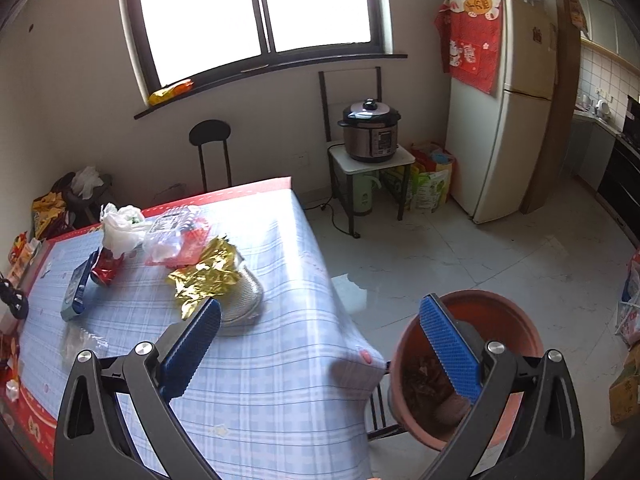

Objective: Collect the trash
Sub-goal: 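Grasp the gold foil wrapper with the right tool while the left tool moves toward the white plastic bag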

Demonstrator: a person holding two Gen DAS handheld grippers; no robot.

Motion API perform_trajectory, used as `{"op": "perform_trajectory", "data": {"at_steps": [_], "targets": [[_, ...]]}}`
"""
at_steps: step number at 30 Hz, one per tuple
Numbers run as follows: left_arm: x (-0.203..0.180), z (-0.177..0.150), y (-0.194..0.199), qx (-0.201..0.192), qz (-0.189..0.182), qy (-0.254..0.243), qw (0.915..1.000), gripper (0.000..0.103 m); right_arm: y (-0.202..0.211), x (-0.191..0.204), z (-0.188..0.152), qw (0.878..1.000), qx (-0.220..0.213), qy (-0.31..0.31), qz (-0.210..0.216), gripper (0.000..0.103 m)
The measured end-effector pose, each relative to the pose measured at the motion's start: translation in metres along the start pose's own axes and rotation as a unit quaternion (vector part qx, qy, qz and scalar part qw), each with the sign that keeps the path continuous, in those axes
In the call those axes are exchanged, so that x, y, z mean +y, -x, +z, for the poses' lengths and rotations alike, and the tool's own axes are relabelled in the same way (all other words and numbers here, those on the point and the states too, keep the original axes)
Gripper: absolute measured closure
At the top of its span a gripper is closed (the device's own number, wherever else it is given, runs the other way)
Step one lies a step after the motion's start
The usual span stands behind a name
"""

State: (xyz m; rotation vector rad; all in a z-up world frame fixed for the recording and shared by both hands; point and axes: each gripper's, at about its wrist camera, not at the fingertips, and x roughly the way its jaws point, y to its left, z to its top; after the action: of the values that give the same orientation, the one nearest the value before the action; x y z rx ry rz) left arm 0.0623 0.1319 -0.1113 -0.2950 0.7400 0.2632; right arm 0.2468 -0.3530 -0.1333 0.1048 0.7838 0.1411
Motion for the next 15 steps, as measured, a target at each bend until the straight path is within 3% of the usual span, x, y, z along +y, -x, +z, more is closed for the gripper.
{"op": "perform_trajectory", "data": {"at_steps": [8,15], "targets": [[0.054,-0.02,-0.071,0.091,-0.024,0.043,0.9946,0.006,-0.05,0.12,-0.005,0.997,0.048,0.053,0.041,0.006],[0.062,-0.004,-0.108,0.105,-0.051,0.044,0.9922,0.007,-0.083,0.155,-0.015,0.992,0.082,0.098,0.019,0.006]]}}
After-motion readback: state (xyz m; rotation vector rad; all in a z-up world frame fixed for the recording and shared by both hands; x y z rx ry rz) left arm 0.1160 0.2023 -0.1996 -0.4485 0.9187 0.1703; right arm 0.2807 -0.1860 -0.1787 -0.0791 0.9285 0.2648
